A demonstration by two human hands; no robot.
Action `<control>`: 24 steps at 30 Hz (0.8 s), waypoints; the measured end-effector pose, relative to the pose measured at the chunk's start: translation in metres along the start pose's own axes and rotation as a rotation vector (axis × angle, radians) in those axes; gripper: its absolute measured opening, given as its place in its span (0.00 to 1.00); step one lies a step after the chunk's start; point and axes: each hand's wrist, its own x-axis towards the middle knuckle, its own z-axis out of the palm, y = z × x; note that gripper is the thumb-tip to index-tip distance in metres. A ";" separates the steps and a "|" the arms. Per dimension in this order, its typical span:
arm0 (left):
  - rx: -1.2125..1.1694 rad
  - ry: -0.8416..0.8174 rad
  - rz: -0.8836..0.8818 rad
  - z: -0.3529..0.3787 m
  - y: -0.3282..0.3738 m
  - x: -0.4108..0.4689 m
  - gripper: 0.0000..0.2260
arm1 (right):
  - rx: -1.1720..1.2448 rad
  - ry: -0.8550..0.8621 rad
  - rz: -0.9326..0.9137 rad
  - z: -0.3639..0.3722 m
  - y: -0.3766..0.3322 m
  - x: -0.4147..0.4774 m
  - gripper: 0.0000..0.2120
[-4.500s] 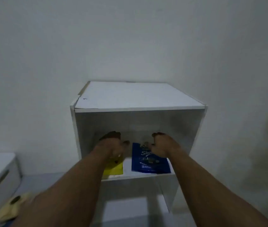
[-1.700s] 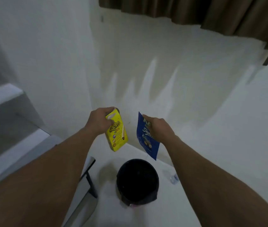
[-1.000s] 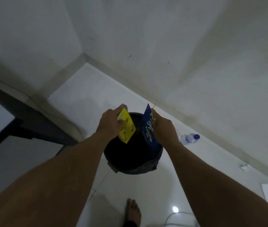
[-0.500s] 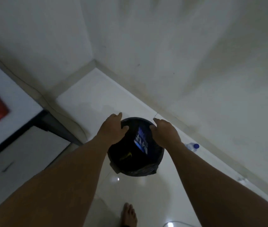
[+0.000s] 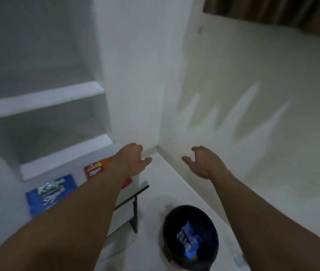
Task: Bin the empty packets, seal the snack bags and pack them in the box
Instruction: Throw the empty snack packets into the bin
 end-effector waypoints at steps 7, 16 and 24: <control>-0.022 0.130 -0.165 -0.082 -0.091 -0.067 0.29 | -0.012 0.041 -0.198 -0.046 -0.123 0.002 0.34; -0.067 0.140 -0.429 -0.080 -0.195 -0.103 0.32 | 0.022 -0.094 -0.433 0.005 -0.235 0.050 0.33; -0.111 0.102 -0.647 -0.037 -0.256 -0.089 0.33 | 0.002 -0.265 -0.539 0.086 -0.275 0.115 0.29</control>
